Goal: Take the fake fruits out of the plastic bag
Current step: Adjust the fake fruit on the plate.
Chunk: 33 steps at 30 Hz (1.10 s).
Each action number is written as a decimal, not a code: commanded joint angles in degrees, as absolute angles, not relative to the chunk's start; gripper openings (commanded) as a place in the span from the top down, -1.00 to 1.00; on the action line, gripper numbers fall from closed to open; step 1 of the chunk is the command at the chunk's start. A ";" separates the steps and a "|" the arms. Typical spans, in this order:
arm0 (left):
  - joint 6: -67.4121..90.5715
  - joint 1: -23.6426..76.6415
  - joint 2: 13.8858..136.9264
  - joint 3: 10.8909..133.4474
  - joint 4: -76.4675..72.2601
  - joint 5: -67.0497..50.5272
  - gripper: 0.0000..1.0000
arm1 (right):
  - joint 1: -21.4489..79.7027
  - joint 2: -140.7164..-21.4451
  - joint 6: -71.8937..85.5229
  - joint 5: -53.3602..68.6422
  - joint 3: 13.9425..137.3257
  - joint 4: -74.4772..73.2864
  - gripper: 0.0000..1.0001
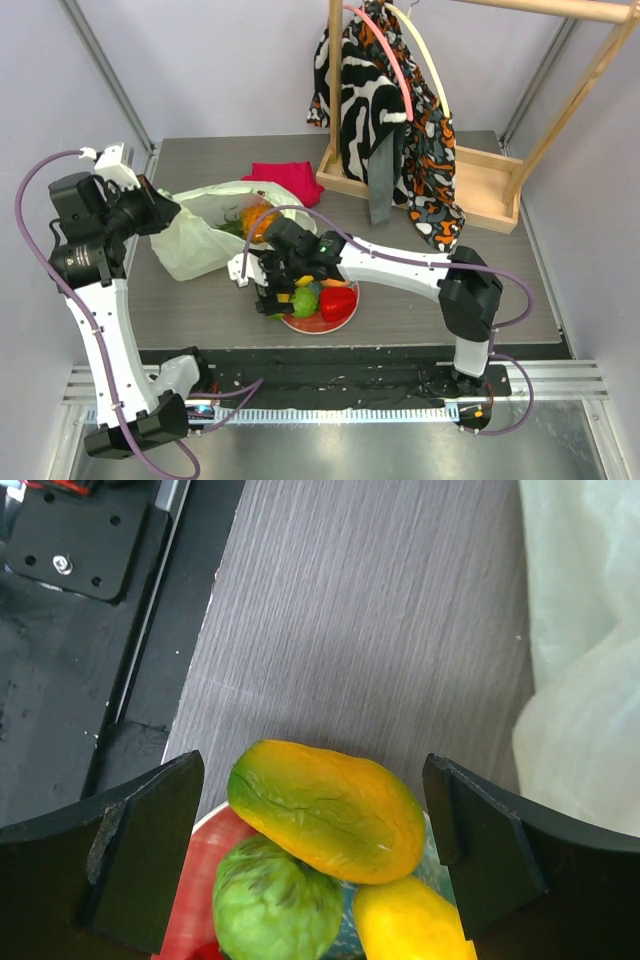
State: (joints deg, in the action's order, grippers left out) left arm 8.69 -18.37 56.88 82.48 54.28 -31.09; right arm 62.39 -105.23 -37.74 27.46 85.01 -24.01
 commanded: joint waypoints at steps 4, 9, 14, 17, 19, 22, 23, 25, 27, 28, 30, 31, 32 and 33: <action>8.35 -19.25 55.20 81.04 53.97 -31.64 1.00 | 63.28 -107.31 -43.15 29.71 86.31 -24.87 -0.99; 8.35 -19.34 55.02 80.07 53.79 -31.90 1.00 | 63.37 -108.63 -44.38 26.81 85.34 -24.61 -0.99; 8.44 -19.34 55.02 79.45 53.44 -32.34 1.00 | 63.28 -109.86 -44.38 24.35 83.68 -23.73 -0.99; 8.44 -19.34 55.20 79.28 53.35 -32.26 1.00 | 63.28 -109.95 -43.86 22.94 82.79 -22.94 -0.97; 8.44 -19.42 55.19 79.02 53.09 -32.34 1.00 | 63.37 -109.95 -43.59 21.71 82.27 -22.24 -0.96; 8.61 -19.42 55.11 78.58 52.82 -32.43 1.00 | 63.19 -110.13 -43.07 20.40 82.09 -21.45 -0.94; 8.70 -19.42 55.19 78.66 52.65 -32.43 1.00 | 63.19 -110.21 -42.72 20.04 82.09 -21.18 -0.92; 8.88 -19.42 55.20 78.57 52.56 -32.61 1.00 | 63.37 -110.39 -41.75 18.82 82.18 -19.95 -0.91; 8.88 -19.51 55.46 78.49 52.56 -32.61 1.00 | 63.19 -110.56 -41.22 17.93 82.26 -19.08 -0.89; 8.88 -19.51 55.46 78.49 52.47 -32.61 1.00 | 63.19 -110.65 -41.05 17.15 82.18 -18.72 -0.89; 8.88 -19.51 55.46 78.40 52.47 -32.70 1.00 | 63.28 -110.74 -40.96 16.70 82.09 -18.63 -0.89; 8.88 -19.51 55.37 78.31 52.47 -32.70 1.00 | 63.28 -110.66 -41.04 16.61 82.00 -18.63 -0.89; 8.88 -19.51 55.37 78.22 52.38 -32.78 1.00 | 63.28 -110.65 -41.04 16.52 81.83 -18.72 -0.89; 8.88 -19.51 55.37 78.22 52.47 -32.70 1.00 | 63.28 -110.48 -41.04 16.52 81.65 -18.89 -0.90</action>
